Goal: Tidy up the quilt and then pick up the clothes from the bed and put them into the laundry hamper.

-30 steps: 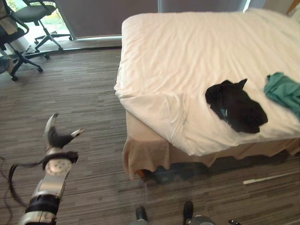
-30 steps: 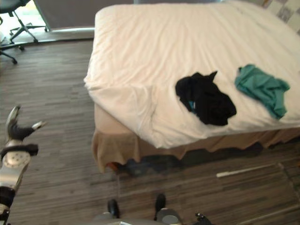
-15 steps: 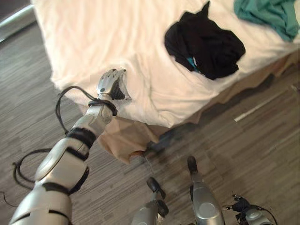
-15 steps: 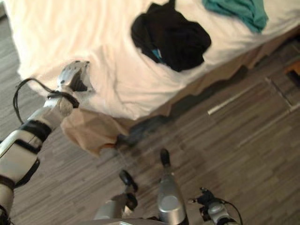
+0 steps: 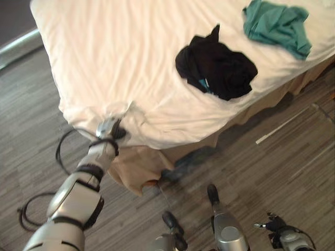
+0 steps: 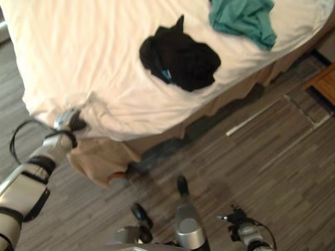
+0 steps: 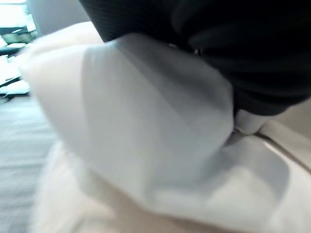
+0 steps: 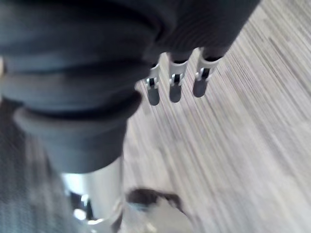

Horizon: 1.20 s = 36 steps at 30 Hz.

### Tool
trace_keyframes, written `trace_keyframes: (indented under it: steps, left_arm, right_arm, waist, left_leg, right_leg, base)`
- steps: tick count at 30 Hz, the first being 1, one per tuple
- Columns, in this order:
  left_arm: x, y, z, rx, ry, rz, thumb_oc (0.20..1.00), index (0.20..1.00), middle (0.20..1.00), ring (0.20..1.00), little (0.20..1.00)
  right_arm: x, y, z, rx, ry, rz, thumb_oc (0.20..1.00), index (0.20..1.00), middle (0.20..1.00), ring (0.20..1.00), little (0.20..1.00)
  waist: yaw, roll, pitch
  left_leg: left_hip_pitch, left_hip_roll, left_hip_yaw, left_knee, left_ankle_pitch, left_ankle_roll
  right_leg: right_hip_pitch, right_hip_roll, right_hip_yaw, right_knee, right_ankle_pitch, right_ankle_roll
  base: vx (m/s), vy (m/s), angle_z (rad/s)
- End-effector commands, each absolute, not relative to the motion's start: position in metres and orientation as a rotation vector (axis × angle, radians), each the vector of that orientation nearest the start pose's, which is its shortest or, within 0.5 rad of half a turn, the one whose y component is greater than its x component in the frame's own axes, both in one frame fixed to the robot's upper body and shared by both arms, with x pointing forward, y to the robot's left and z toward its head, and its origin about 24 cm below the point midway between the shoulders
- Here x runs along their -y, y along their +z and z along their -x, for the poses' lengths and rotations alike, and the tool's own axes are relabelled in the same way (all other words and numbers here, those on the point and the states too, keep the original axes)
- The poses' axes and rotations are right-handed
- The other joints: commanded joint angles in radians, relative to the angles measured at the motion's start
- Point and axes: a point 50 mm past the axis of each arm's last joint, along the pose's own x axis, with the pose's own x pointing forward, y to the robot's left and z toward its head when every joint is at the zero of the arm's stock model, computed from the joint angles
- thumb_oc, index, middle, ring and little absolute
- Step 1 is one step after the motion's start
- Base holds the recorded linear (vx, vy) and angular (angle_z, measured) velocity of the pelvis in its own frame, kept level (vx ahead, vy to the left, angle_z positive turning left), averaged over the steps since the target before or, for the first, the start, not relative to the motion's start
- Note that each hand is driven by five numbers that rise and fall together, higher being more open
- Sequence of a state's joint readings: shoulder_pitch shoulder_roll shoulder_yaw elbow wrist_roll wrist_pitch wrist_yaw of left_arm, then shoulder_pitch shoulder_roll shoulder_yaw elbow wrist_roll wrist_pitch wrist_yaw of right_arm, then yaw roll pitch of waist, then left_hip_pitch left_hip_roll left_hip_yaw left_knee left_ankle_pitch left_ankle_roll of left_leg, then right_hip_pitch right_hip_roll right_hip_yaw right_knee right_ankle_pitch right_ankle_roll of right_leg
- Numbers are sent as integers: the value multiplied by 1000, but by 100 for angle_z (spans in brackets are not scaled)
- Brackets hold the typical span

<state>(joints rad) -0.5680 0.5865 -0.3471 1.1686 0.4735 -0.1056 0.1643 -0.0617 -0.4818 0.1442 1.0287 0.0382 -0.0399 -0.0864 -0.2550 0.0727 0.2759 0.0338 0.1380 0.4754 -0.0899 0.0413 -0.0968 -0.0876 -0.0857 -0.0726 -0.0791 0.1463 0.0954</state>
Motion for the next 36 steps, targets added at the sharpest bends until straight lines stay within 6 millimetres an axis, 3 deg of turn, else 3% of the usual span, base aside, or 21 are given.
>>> trace_keyframes:
  steps: [1,2,3,4,5,6,8,9,10,11,13,14,18,21,24,26,28,29,30,32,36]
  left_arm:
    - [-369,-50,-205,-909,115,-1124,1000,1000,1000,1000,1000]
    - [-370,-50,-205,-910,115,-1123,1000,1000,1000,1000,1000]
    - [-368,-68,-175,-955,168,-993,1000,1000,1000,1000,1000]
    - [-368,-68,-175,-956,169,-992,1000,1000,1000,1000,1000]
    - [-360,-85,-151,-988,187,-902,1000,1000,1000,1000,1000]
    - [-360,-85,-151,-988,187,-901,1000,1000,1000,1000,1000]
    - [-352,-101,-122,-1068,189,-823,1000,1000,1000,1000,1000]
    - [-350,-110,-101,-1136,186,-793,1000,1000,1000,1000,1000]
    - [-347,-117,-86,-1194,170,-784,1000,1000,1000,1000,1000]
    - [-343,-126,-56,-1305,138,-774,1000,1000,1000,1000,1000]
    - [-343,-126,-56,-1305,141,-771,1000,1000,1000,1000,1000]
    - [-340,-132,-25,-1436,132,-750,1000,1000,1000,1000,1000]
    - [-342,-131,-27,-1447,119,-788,1000,1000,1000,1000,1000]
    - [-349,-123,-59,-1348,138,-842,1000,1000,1000,1000,1000]
    - [-344,-113,-111,-1175,136,-894,1000,1000,1000,1000,1000]
    - [-325,-103,-161,-991,99,-915,1000,1000,1000,1000,1000]
    - [-325,-103,-161,-990,99,-915,1000,1000,1000,1000,1000]
    - [-317,-99,-176,-933,80,-922,1000,1000,1000,1000,1000]
    - [-295,-90,-208,-803,31,-922,1000,1000,1000,1000,1000]
    - [-277,-83,-229,-716,-24,-938,1000,1000,1000,1000,1000]
    - [-257,-90,-230,-700,-109,-960,1000,1000,1000,1000,1000]
  right_arm:
    - [337,-53,-196,-652,-296,604,1000,1000,1000,1000,1000]
    - [337,-53,-196,-652,-295,604,1000,1000,1000,1000,1000]
    - [342,-16,-220,-473,-292,696,1000,1000,1000,1000,1000]
    - [342,-15,-220,-473,-291,697,1000,1000,1000,1000,1000]
    - [331,18,-245,-300,-245,758,1000,1000,1000,1000,1000]
    - [331,18,-245,-300,-244,759,1000,1000,1000,1000,1000]
    - [312,58,-272,-108,-176,802,1000,1000,1000,1000,1000]
    - [297,81,-289,-5,-129,834,495,495,495,495,495]
    - [281,100,-305,79,-89,833,200,200,200,200,200]
    - [248,129,-325,219,-1,823,200,200,200,200,200]
    - [247,130,-326,222,1,823,200,200,200,200,200]
    - [192,171,-355,385,130,785,200,200,200,200,200]
    - [154,212,-374,492,183,747,200,200,200,200,200]
    - [129,239,-388,531,206,704,200,200,200,200,200]
    - [100,243,-394,529,252,654,200,200,200,200,200]
    - [81,228,-398,468,291,629,200,200,200,200,200]
    - [81,229,-398,469,291,629,200,200,200,200,200]
    - [76,224,-399,451,304,626,200,200,200,200,200]
    - [69,193,-401,331,333,580,200,200,200,200,200]
    - [69,157,-403,188,331,572,200,200,200,200,200]
    - [49,67,-371,-88,480,526,200,200,200,200,200]
  waist:
    - [74,-71,-51]
    - [73,-71,-53]
    - [106,-77,-65]
    - [105,-77,-67]
    - [138,-84,-73]
    - [137,-84,-75]
    - [173,-91,-75]
    - [193,-96,-75]
    - [213,-98,-74]
    - [247,-98,-63]
    - [243,-99,-66]
    - [294,-96,-33]
    - [338,-91,12]
    - [374,-84,74]
    - [394,-72,123]
    - [411,-50,163]
    - [409,-49,157]
    - [415,-40,173]
    - [419,-21,202]
    - [422,-6,212]
    - [421,3,209]
  left_leg:
    - [51,59,-42,41,53,-71]
    - [48,59,-42,40,57,-71]
    - [71,58,-56,24,55,-68]
    - [68,58,-56,23,58,-68]
    - [78,58,-71,18,54,-65]
    - [75,58,-70,17,58,-65]
    - [79,61,-84,14,56,-63]
    - [73,61,-91,11,62,-61]
    - [71,61,-96,10,64,-61]
    - [66,63,-105,11,63,-60]
    - [60,62,-106,10,68,-60]
    - [30,65,-125,15,75,-62]
    - [-42,66,-153,26,99,-65]
    - [-151,78,-200,82,110,-66]
    - [-278,80,-250,147,114,-67]
    - [-375,70,-280,180,124,-69]
    - [-386,70,-283,185,123,-69]
    - [-416,68,-291,197,122,-69]
    - [-487,60,-300,220,125,-68]
    - [-526,54,-303,244,120,-64]
    - [-511,53,-295,254,106,-55]
  right_leg:
    - [-4,-99,-57,48,39,80]
    - [-7,-99,-57,47,42,78]
    - [24,-102,-77,40,38,81]
    - [21,-102,-77,40,41,80]
    - [42,-100,-92,35,36,81]
    - [39,-100,-92,34,39,80]
    - [55,-101,-107,30,35,82]
    - [55,-101,-113,27,38,80]
    - [58,-100,-118,21,40,79]
    - [61,-100,-127,18,39,80]
    - [54,-101,-127,19,42,78]
    - [42,-103,-144,18,42,78]
    - [-6,-110,-161,35,45,74]
    - [-73,-125,-185,78,47,68]
    - [-157,-147,-216,135,44,63]
    - [-234,-162,-237,179,38,62]
    - [-242,-163,-239,183,36,62]
    - [-270,-167,-244,203,29,62]
    - [-339,-183,-252,248,26,63]
    - [-381,-192,-249,282,19,60]
    - [-375,-193,-247,286,9,56]
  base:
    - [46,38,14]
    - [65,31,26]
    - [31,10,32]
    - [68,16,29]
    - [12,-5,24]
    - [23,-2,23]
    - [-4,-20,30]
    - [-8,-31,24]
    - [-25,-30,23]
    - [-25,-24,10]
    - [-46,-6,17]
    - [-91,-12,58]
    - [-155,-13,27]
    - [-212,-53,42]
    - [-206,-37,43]
    - [-180,2,29]
    - [-47,-2,39]
    - [-174,-5,32]
    - [-200,7,9]
    - [-141,26,10]
    - [-21,52,9]
